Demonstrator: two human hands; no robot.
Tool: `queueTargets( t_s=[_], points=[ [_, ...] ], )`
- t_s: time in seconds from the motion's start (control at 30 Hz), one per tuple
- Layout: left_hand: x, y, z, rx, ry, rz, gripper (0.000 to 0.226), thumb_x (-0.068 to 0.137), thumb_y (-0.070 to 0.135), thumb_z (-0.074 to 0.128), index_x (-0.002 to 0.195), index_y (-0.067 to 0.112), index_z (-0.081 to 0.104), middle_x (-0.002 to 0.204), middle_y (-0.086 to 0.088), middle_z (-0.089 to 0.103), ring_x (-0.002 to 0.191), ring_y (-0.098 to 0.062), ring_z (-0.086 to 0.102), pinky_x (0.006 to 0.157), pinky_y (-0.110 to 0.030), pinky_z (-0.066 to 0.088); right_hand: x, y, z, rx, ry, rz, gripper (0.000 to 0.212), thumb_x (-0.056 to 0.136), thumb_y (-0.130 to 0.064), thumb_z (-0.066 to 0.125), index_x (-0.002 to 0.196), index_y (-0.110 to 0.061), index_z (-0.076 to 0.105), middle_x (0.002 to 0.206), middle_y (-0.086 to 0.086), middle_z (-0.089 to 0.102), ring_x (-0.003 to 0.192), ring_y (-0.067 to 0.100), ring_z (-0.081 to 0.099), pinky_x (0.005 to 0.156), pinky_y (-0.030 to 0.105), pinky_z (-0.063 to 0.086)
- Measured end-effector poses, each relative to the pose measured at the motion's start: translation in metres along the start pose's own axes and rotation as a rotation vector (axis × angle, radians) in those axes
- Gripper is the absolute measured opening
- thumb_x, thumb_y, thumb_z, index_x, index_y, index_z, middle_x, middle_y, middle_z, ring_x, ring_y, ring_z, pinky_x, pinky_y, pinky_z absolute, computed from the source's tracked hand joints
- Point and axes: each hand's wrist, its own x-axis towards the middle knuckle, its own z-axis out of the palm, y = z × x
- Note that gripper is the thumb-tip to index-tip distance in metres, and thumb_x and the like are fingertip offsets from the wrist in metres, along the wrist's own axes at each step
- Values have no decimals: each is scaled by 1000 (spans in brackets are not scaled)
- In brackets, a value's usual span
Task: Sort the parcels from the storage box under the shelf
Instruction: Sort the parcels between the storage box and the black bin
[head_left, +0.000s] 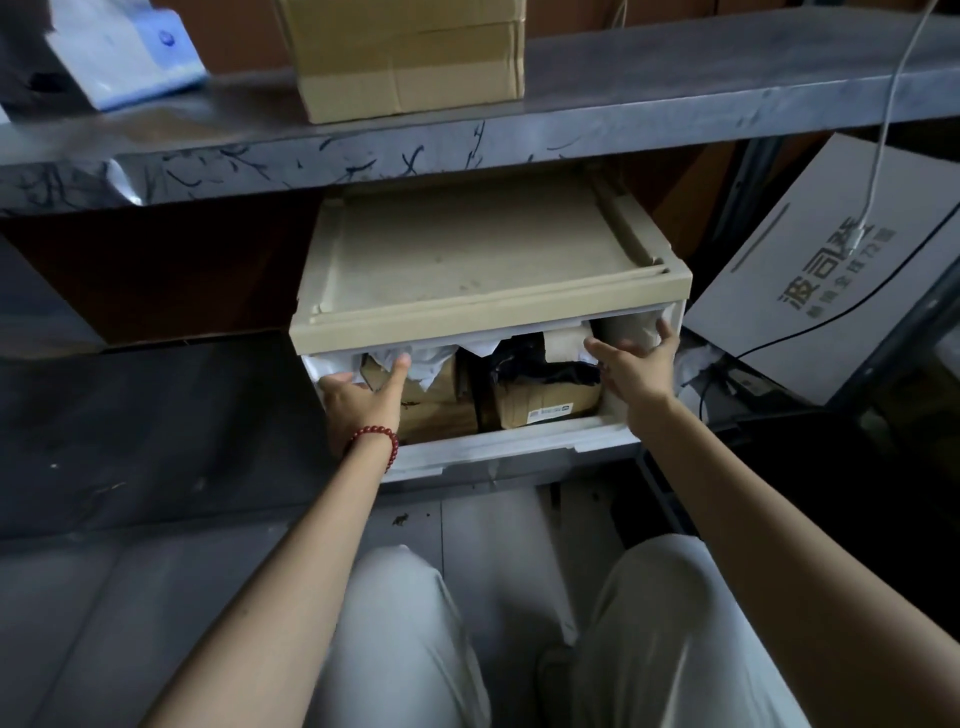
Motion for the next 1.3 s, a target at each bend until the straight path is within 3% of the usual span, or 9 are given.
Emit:
queueTargets(
  t_s=[0.1, 0.2, 0.3, 0.5, 0.7, 0.83, 0.9, 1.1, 1.3],
  points=[
    [-15, -4, 11, 84, -93, 62, 66, 73, 57, 70, 118, 16, 45, 115, -1, 59, 102, -24, 59, 81, -35, 49, -14, 18, 1, -97, -29, 20, 83, 79, -16, 78, 145, -17, 28, 113, 2, 55, 80, 5, 56, 64, 19, 48],
    [-28, 0, 18, 155, -161, 123, 64, 75, 58, 67, 121, 18, 45, 118, 2, 59, 106, -22, 57, 75, -28, 41, -27, 35, 9, -166, -91, 47, 74, 76, -25, 80, 137, -15, 40, 127, 5, 55, 101, 13, 57, 75, 27, 53],
    [-30, 3, 19, 203, -131, 210, 54, 81, 55, 63, 119, 21, 49, 117, 7, 60, 104, -17, 58, 71, -25, 37, -32, 40, 25, -255, -139, -41, 62, 76, -31, 80, 129, -18, 49, 124, 3, 58, 111, 17, 58, 95, 42, 51],
    [-18, -1, 34, 100, -93, 149, 42, 85, 53, 59, 114, 24, 54, 100, 12, 64, 96, -15, 61, 72, -25, 44, -37, 49, 66, -208, -239, -98, 48, 82, -33, 74, 124, -19, 55, 120, 2, 62, 111, 16, 61, 100, 43, 48],
    [-18, 4, 61, -8, -97, 176, 38, 83, 52, 62, 110, 26, 58, 100, 14, 65, 93, -12, 62, 79, -29, 50, -30, 58, 94, -125, -137, -40, 45, 85, -29, 71, 124, -14, 54, 112, 1, 67, 109, 15, 61, 100, 40, 47],
    [-15, 6, 79, -176, -142, 148, 34, 83, 40, 68, 109, 19, 61, 91, 14, 60, 74, 4, 55, 53, -1, 38, -22, 63, 101, -17, -95, 18, 42, 85, -24, 71, 122, -12, 55, 90, -11, 66, 103, 12, 63, 99, 37, 49],
    [-15, 6, 86, -224, -165, 149, 32, 83, 37, 69, 107, 17, 62, 90, 14, 60, 68, 8, 50, 51, 4, 34, -19, 64, 103, 44, -101, 54, 39, 85, -20, 72, 119, -13, 55, 89, -10, 68, 102, 12, 65, 100, 38, 48],
    [-7, 9, 97, -388, -203, 55, 26, 83, 34, 71, 101, 21, 59, 79, 22, 55, 70, 10, 51, 52, 4, 37, -11, 67, 106, 124, -73, 94, 37, 83, -14, 73, 114, -15, 54, 78, -10, 69, 102, 17, 66, 101, 40, 48],
    [-2, 11, 102, -462, -235, -6, 29, 77, 29, 78, 90, 9, 60, 79, 6, 62, 66, 0, 55, 52, -2, 41, -11, 70, 98, 106, -107, 107, 36, 84, -13, 72, 113, -18, 51, 84, -6, 70, 85, 9, 63, 98, 36, 49]
  ],
)
